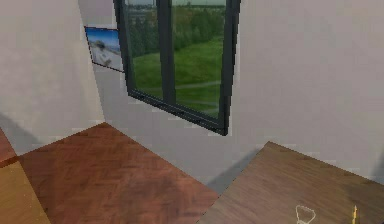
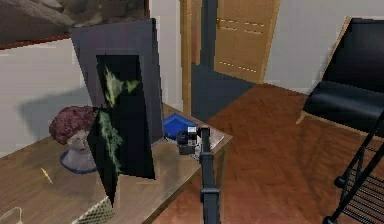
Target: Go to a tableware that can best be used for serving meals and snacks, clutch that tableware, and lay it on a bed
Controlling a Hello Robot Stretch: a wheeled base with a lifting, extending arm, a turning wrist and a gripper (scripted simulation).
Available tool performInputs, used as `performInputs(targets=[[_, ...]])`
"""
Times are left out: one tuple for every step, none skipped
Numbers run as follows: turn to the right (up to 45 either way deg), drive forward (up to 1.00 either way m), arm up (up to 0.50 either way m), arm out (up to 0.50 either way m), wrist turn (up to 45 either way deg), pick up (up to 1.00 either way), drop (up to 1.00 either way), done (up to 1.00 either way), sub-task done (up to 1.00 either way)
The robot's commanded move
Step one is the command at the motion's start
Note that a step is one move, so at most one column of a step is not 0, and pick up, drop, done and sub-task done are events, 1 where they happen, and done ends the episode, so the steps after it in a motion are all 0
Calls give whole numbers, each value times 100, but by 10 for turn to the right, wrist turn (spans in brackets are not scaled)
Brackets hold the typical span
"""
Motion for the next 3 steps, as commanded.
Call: performInputs(targets=[[0, 0, 10, 0, 0, 0, 0, 0, 0], [0, 0, 24, 0, 0, 0, 0, 0, 0], [0, 0, 0, 0, -450, 0, 0, 0, 0]])
